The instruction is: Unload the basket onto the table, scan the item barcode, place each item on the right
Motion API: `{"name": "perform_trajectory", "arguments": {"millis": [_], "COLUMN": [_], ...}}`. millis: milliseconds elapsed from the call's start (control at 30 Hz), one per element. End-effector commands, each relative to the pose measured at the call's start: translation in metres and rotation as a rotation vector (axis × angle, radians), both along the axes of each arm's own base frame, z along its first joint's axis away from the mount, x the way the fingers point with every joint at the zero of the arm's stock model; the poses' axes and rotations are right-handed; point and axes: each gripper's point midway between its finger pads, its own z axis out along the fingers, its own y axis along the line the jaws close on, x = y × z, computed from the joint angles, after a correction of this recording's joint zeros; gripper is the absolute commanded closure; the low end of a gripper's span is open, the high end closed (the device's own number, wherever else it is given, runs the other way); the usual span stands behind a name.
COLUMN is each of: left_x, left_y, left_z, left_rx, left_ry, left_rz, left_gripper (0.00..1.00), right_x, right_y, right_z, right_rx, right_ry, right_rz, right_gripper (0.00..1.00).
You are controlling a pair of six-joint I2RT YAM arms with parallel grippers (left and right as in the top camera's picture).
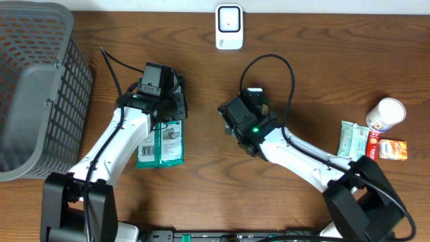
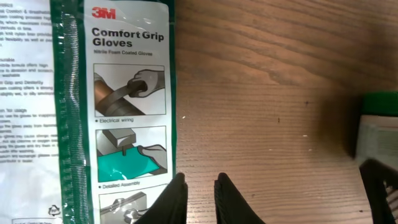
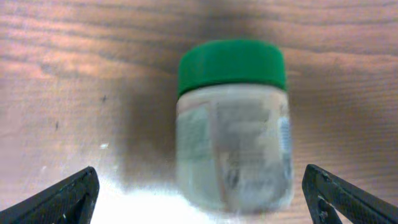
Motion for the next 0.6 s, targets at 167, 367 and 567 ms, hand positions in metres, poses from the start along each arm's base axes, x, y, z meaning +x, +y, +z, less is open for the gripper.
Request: {"name": "perform_trajectory", "arguments": {"millis": [167,367,567], "left_x": [-0.003,-0.003,-0.002], "left_y": [0.006,0.005,0.005], "left_z": [-0.009,-0.009,-0.008], "left_rx": [0.036,0.036,0.034], "left_ry": [0.013,0.012,0.005], "left_rz": [0.004,0.004,0.004], "left_gripper": [0.83,0.83,0.83], "right_x": [0.005,0.019,0.016], "right_y": [0.000,-0.023,-0.049], "right_z": [0.057,0.093,0.105], "right_rx": [0.118,0.324,0.335], "right_ry": [-0.052,0.144,0.377], "right_rz": [0.072,0.098,0.063], "right_gripper": [0.09,0.17,0.12]}}
